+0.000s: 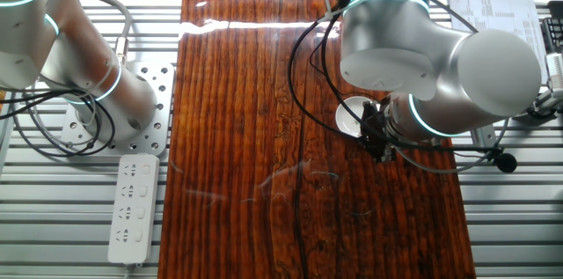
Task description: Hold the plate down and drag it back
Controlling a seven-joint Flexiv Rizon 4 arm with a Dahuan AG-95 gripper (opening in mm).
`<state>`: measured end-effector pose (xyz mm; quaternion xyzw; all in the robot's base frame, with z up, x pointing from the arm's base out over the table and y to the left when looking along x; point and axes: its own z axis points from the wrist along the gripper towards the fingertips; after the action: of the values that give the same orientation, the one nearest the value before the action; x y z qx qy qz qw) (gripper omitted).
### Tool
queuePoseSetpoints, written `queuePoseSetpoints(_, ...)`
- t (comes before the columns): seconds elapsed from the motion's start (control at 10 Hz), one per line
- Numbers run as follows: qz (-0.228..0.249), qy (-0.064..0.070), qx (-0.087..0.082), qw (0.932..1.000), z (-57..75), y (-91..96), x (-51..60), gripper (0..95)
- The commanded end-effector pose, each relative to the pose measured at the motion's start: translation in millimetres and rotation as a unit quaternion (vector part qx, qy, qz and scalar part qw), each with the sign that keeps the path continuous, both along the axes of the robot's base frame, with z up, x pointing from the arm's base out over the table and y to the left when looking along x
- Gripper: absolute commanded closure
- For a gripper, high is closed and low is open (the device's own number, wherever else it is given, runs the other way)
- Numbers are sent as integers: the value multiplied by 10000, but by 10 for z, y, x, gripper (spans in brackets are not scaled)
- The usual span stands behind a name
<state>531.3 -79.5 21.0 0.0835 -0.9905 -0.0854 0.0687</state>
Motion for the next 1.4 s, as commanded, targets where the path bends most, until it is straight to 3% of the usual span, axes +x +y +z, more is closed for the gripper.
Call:
queuePoseSetpoints(0.1,1,4,-1,10000,-4,-3,-1,950)
queuePoseSetpoints(1.4,102,18,33,9999,3,-132,-39,950)
